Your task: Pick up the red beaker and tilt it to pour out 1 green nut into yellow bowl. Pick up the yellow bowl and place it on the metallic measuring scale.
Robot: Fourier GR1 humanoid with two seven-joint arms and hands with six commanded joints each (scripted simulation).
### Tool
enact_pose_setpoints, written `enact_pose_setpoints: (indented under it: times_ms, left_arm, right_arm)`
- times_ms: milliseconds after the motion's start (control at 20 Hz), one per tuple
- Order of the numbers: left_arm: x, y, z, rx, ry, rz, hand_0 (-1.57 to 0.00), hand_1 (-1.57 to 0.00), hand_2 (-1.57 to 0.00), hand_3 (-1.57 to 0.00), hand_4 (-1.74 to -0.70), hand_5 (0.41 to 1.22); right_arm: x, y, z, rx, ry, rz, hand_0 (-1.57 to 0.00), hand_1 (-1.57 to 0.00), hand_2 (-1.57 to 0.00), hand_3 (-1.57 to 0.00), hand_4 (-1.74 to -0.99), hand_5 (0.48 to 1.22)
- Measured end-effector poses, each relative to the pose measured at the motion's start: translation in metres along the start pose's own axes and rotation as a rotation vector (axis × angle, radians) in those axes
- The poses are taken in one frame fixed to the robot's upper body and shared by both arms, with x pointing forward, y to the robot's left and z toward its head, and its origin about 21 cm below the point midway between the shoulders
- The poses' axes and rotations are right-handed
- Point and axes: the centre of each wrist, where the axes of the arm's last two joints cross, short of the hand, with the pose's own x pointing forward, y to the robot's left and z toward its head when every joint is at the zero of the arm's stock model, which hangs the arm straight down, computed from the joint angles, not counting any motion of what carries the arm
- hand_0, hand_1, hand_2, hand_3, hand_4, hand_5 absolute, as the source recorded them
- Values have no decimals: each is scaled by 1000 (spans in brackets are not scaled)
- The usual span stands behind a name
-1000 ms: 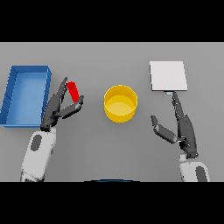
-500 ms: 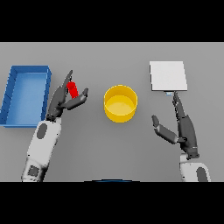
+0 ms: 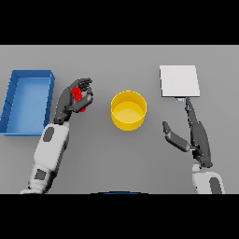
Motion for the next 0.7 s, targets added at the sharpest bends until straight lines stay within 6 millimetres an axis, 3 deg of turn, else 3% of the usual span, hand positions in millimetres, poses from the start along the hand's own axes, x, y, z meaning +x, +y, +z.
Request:
enact_pose_setpoints:
  times_ms: [150, 250, 350, 500, 700]
  left_arm:
    - [4, 1, -4, -4, -11, -44, -1106, -1125, -1142, -974, -1603, 1078]
    - [5, -3, -5, -26, -20, -67, -1273, -1285, -1296, -1189, -1544, 1129]
    - [5, -5, -5, -38, -18, -66, -1380, -1388, -1395, -1326, -1505, 1162]
    - [6, -9, -3, -14, -32, -42, -1473, -1477, -1481, -1446, -1620, 1140]
    - [19, -7, -4, 31, -95, 20, -1531, -1533, -1534, -1520, -1692, 1118]
  right_arm:
    - [-1, -1, 1, -2, -8, -10, 1, 1, 1, 1, -1252, 644]
    - [-1, 0, 4, -3, -7, -7, 1, 1, 1, 1, -1254, 644]
    - [1, 0, 6, -9, -28, -18, 1, 1, 1, 1, -1257, 645]
    - [0, -5, 7, -12, -7, -21, 1, 1, 1, 1, -1260, 643]
    - [-2, -3, 6, -8, -2, -4, 1, 1, 1, 1, -1259, 647]
